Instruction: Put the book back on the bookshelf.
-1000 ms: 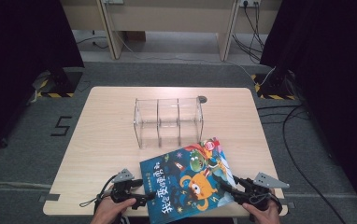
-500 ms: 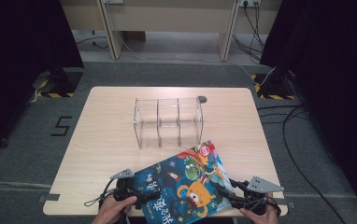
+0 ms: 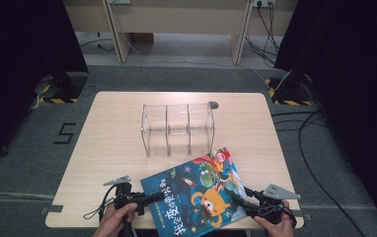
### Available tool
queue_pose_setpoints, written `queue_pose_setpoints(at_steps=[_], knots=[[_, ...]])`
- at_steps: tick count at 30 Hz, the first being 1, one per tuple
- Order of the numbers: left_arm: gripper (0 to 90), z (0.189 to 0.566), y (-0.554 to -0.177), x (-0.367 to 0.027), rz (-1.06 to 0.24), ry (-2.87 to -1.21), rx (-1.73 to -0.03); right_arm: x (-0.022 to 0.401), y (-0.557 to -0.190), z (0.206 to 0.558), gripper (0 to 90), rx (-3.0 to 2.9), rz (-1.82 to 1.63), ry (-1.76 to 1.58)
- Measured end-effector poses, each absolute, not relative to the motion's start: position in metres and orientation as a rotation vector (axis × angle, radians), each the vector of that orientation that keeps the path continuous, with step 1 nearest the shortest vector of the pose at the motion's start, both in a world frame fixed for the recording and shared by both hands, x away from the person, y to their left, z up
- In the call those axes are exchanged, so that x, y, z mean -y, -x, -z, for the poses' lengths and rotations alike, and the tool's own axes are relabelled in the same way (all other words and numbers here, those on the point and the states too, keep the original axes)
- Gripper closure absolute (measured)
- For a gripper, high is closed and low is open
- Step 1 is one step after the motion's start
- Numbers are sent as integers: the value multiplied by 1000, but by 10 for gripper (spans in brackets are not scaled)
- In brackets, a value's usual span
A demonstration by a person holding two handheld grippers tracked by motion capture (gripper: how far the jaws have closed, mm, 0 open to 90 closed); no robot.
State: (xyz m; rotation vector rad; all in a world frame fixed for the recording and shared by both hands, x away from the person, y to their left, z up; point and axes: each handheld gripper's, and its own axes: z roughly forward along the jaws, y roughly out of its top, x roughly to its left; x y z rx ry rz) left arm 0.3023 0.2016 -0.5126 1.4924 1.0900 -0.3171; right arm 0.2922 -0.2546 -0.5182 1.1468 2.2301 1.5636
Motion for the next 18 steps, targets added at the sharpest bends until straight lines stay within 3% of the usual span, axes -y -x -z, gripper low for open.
queue_pose_setpoints(at_steps=[2,7,17,18], knots=[[725,510,-302,-201,341,-1455,-1087,254,-297,522,451,-2241,-1551,-1185],[777,498,-304,-200,383,-1349,-1128,252,-301,516,450,-2233,-1537,-1206],[777,480,-308,-191,360,-1328,-1224,247,-303,514,409,-2219,-1444,-1194],[776,477,-309,-191,357,-1325,-1233,246,-301,514,343,-2203,-1423,-1190]])
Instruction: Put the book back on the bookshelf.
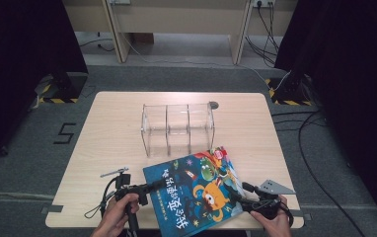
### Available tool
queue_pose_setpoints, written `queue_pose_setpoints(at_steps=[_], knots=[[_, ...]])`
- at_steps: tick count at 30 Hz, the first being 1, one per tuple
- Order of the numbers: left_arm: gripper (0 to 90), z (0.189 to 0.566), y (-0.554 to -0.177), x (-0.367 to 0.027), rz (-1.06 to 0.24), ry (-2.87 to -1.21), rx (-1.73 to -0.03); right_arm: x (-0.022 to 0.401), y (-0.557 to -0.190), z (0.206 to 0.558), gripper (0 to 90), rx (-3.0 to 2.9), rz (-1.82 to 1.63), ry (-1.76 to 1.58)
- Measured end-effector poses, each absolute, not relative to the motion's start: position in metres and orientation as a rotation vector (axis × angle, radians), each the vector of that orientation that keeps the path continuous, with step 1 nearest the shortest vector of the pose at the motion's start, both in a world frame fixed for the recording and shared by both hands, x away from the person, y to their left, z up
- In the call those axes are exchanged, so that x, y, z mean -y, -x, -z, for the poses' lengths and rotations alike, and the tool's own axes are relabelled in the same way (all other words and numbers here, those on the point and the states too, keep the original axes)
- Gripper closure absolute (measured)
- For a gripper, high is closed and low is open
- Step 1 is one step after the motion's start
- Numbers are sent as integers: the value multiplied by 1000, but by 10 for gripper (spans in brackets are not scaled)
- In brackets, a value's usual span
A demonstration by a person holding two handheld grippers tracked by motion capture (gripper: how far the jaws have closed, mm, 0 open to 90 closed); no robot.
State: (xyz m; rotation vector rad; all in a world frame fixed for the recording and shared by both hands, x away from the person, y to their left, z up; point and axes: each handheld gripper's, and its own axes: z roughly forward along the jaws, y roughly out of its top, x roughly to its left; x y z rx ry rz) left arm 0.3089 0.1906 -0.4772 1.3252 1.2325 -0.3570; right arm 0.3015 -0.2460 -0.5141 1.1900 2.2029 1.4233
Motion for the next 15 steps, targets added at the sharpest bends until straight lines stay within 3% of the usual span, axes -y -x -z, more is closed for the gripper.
queue_pose_setpoints(at_steps=[8,15], knots=[[776,472,-311,-189,343,-1331,-1247,240,-267,502,234,-2139,-1305,-1048],[773,468,-312,-188,325,-1335,-1259,216,-227,501,213,-2172,-1269,-903]])
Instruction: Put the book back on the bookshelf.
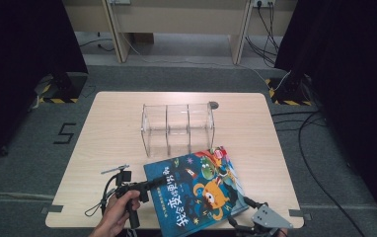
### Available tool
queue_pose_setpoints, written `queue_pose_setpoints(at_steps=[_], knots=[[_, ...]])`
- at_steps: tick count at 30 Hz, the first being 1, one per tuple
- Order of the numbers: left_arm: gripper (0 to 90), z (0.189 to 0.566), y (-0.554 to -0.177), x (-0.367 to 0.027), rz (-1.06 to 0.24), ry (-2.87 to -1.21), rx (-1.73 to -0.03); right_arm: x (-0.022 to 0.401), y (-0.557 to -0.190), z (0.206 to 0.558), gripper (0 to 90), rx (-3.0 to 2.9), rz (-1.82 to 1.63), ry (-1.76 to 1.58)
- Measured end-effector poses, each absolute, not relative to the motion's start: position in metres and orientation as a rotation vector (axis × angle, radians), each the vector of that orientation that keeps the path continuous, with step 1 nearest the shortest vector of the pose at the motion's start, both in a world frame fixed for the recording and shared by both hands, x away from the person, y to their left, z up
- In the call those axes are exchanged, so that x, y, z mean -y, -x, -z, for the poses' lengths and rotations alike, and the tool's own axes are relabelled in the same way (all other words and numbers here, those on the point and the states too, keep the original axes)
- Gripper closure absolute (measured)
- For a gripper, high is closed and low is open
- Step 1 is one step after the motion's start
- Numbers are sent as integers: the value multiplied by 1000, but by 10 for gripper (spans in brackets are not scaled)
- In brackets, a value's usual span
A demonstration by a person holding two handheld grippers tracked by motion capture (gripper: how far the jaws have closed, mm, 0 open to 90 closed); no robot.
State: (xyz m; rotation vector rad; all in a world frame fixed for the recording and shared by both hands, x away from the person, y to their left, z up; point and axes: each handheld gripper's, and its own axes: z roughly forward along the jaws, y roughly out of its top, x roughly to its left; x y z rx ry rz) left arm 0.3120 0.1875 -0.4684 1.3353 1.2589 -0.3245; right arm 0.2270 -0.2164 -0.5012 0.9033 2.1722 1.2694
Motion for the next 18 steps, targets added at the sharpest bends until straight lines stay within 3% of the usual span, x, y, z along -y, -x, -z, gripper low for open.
queue_pose_setpoints(at_steps=[18], knots=[[775,461,-314,-184,309,-1293,-1318,179,-206,513,217,-2048,-1132,-690]])
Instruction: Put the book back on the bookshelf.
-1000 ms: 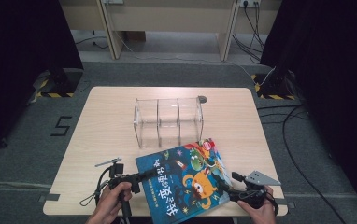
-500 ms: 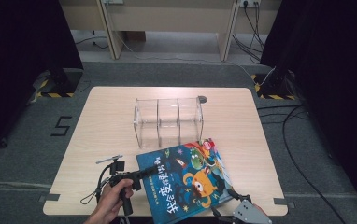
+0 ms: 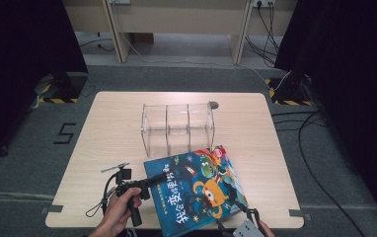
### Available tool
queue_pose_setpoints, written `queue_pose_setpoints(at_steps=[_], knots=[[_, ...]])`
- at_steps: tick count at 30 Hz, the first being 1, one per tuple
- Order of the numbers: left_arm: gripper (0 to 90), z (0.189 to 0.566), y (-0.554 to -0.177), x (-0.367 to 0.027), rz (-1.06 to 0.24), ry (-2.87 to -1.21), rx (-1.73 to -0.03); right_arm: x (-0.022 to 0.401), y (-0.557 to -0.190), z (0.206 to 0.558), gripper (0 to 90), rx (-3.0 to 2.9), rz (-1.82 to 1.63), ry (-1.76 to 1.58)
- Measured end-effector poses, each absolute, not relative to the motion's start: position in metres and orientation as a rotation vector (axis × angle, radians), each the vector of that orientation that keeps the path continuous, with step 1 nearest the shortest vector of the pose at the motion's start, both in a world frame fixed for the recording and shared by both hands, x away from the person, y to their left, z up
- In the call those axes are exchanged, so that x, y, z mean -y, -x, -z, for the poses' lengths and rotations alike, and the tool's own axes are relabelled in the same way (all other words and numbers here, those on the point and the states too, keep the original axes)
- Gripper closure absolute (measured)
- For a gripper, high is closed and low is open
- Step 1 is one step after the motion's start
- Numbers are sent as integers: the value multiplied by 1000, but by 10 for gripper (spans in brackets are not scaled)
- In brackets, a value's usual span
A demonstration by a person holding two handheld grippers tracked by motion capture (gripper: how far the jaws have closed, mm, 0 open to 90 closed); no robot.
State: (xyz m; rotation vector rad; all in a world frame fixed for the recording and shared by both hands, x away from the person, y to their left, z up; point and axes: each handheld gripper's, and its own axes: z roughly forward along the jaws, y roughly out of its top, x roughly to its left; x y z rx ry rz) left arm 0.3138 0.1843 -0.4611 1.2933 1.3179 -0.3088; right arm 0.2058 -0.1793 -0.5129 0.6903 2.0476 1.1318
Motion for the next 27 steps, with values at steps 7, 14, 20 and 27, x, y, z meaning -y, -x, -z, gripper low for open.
queue_pose_setpoints(at_steps=[7,14,20,27], knots=[[782,459,-315,-185,304,-1267,-1333,168,-200,516,230,-2043,-1056,-599],[780,456,-314,-183,294,-1261,-1346,159,-198,520,221,-2048,-1027,-551],[778,453,-312,-181,281,-1263,-1349,133,-197,524,227,-1998,-974,-448],[772,453,-311,-181,268,-1273,-1351,116,-203,527,255,-1963,-958,-410]])
